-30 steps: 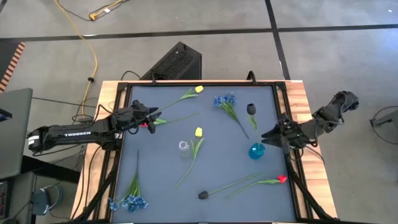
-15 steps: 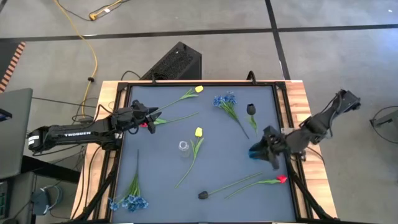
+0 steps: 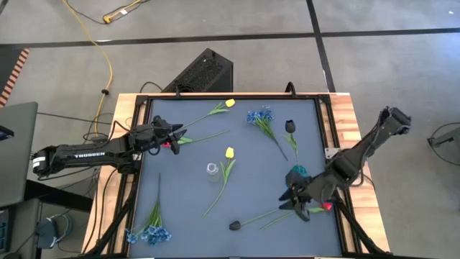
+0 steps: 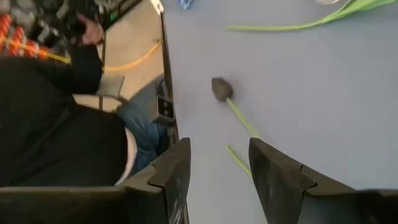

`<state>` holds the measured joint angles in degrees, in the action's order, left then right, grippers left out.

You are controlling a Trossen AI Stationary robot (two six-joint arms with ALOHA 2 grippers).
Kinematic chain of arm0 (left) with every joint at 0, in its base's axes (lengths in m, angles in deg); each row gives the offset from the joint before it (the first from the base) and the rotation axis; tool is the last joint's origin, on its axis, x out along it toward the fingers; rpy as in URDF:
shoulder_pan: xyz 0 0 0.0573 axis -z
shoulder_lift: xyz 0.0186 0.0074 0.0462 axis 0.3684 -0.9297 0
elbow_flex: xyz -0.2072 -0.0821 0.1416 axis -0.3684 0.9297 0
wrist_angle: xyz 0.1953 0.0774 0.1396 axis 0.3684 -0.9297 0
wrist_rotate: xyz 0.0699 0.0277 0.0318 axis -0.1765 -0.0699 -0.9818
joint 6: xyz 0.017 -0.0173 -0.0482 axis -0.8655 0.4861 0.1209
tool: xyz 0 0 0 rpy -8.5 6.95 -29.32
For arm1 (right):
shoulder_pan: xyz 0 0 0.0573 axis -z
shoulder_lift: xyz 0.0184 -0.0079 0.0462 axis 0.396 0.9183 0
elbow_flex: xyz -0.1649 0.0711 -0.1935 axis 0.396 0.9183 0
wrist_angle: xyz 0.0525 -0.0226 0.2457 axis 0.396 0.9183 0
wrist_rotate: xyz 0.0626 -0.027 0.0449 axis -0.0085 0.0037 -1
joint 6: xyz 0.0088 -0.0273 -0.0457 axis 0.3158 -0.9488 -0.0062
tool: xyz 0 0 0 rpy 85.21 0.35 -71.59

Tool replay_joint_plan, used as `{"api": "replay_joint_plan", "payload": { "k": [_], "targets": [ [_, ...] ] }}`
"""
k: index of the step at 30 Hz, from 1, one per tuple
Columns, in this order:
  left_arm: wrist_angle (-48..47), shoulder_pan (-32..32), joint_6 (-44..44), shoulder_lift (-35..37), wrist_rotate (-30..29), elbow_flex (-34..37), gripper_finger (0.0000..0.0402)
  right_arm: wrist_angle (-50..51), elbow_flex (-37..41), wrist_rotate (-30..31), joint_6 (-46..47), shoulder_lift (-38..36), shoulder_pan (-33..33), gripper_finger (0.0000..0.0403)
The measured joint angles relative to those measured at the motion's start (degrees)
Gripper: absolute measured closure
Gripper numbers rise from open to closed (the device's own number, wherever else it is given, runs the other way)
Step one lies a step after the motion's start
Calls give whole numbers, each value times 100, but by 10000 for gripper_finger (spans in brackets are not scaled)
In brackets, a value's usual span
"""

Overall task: Sort flowers into vase by color
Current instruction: Put the black flower into the blue vase

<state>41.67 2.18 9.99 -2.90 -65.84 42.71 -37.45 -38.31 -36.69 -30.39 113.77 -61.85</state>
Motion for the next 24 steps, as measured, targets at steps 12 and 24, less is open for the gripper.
{"api": "replay_joint_plan", "payload": {
  "k": [12,24],
  "targets": [
    [301,0,-194,2,-18,3,269,-25,-223,-54,-1322,1525,-2,214],
    [736,2,-649,2,42,3,269,-190,-227,-267,-1536,3098,5,214]
  ]
}}
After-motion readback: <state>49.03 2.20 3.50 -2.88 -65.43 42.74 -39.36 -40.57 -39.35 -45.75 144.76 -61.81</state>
